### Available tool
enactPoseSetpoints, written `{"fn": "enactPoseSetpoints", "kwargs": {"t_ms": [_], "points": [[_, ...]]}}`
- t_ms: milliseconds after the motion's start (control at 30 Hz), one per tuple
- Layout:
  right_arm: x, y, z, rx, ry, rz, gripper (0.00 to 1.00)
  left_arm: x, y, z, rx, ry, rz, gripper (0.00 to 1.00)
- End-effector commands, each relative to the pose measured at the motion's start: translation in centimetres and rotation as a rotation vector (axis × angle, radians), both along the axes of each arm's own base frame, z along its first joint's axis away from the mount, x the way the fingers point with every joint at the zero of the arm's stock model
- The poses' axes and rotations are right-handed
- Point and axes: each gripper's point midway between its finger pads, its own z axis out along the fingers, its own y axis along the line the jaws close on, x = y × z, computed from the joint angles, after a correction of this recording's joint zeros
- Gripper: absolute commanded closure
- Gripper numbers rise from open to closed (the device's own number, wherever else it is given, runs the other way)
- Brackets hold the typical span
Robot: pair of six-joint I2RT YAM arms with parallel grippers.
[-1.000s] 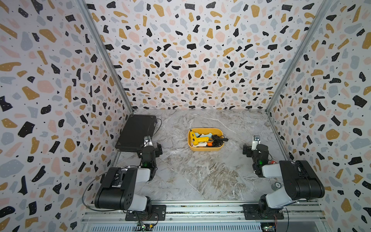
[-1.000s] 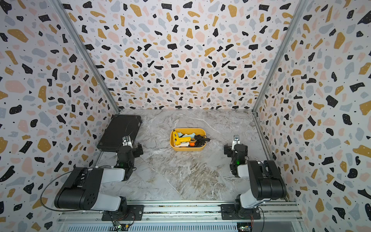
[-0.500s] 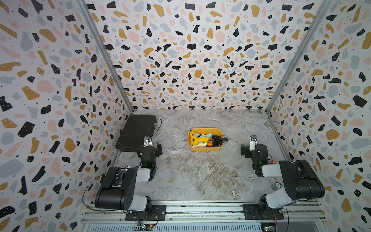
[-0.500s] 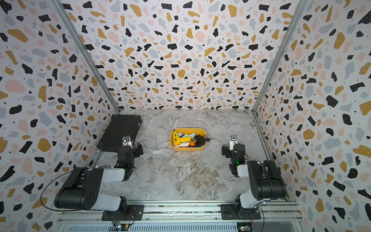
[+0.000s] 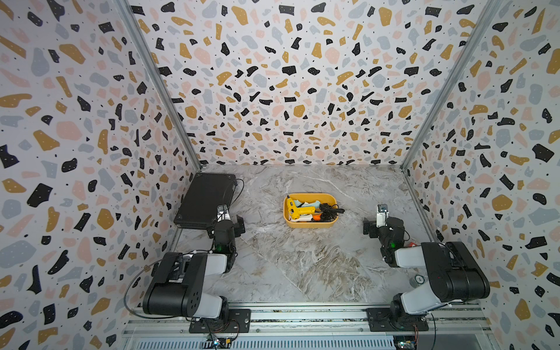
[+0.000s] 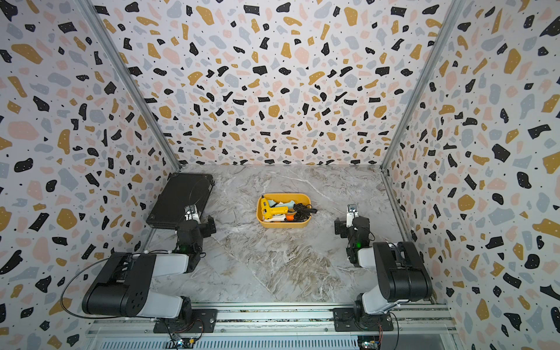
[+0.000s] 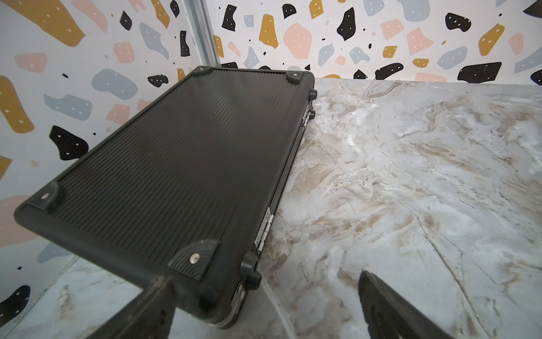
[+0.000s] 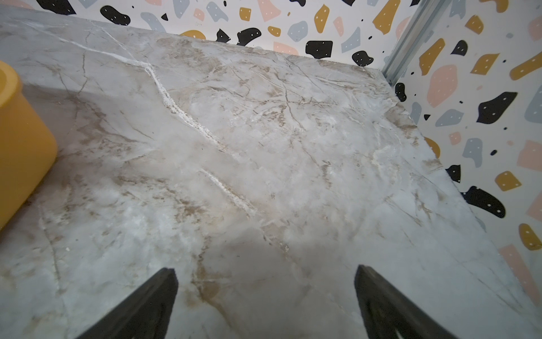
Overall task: Put the hot melt glue gun into the storage box
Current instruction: Reset both arms
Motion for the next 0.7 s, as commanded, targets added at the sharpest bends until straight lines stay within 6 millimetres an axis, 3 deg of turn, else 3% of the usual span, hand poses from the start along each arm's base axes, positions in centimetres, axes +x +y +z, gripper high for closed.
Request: {"fn": "enactPoseSetpoints", "kwargs": {"t_ms": [0,667], "points": [[0.64,0.19,1.13,-0.006,-0.028,0.009,0.01,0.70,-0.14,1.51,0.006,-0.052,-0.010,0.00],[0.63,0.19,1.16,-0.005,-0.029,0.009,0.01,0.74,-0.20,1.34,0.004,-0.039,-0.014,0.00]]}}
